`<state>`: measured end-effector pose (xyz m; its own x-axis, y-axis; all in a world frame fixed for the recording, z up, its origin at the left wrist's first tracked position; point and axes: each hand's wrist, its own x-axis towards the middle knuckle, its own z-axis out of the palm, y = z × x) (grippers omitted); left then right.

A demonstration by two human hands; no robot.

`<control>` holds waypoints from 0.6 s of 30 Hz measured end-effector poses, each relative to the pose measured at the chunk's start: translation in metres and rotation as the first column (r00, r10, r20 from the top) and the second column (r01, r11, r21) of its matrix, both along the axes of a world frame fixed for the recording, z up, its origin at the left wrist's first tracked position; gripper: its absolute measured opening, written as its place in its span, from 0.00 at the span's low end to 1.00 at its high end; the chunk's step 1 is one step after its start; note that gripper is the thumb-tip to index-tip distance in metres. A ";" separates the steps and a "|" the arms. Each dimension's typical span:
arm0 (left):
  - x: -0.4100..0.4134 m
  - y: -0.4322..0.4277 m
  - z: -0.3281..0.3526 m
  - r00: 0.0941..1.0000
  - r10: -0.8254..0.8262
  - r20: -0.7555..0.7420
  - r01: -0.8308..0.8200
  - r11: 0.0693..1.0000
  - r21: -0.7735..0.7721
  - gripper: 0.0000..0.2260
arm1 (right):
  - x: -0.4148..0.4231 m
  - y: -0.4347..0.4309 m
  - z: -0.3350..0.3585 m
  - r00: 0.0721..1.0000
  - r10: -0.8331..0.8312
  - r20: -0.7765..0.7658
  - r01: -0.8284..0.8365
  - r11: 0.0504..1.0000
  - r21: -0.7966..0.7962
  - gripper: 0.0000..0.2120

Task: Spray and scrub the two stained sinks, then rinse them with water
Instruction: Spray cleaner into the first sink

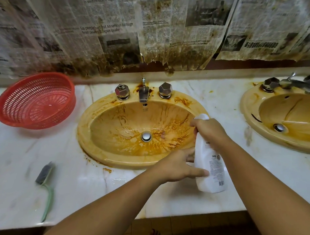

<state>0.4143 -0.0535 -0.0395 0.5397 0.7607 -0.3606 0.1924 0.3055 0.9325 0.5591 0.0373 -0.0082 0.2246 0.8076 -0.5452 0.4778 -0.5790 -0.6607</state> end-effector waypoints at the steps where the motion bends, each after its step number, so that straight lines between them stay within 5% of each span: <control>1: 0.001 0.001 0.001 1.000 -0.018 0.021 0.019 0.999 -0.039 0.26 | 0.003 0.002 -0.001 1.000 0.017 0.015 -0.016 0.999 -0.032 0.15; 7: -0.007 -0.007 0.006 0.992 -0.098 0.079 0.109 0.981 -0.161 0.24 | 0.007 0.002 -0.010 0.984 0.140 -0.107 -0.163 0.955 -0.247 0.17; 11: -0.018 -0.017 0.007 0.994 -0.022 0.104 0.044 0.977 -0.208 0.23 | -0.010 -0.001 -0.008 0.958 0.123 -0.260 -0.171 0.970 -0.171 0.12; 18: -0.040 -0.024 0.002 0.988 0.138 0.072 -0.114 0.957 -0.268 0.17 | -0.043 -0.011 -0.016 0.979 0.097 -0.180 -0.129 0.976 -0.175 0.16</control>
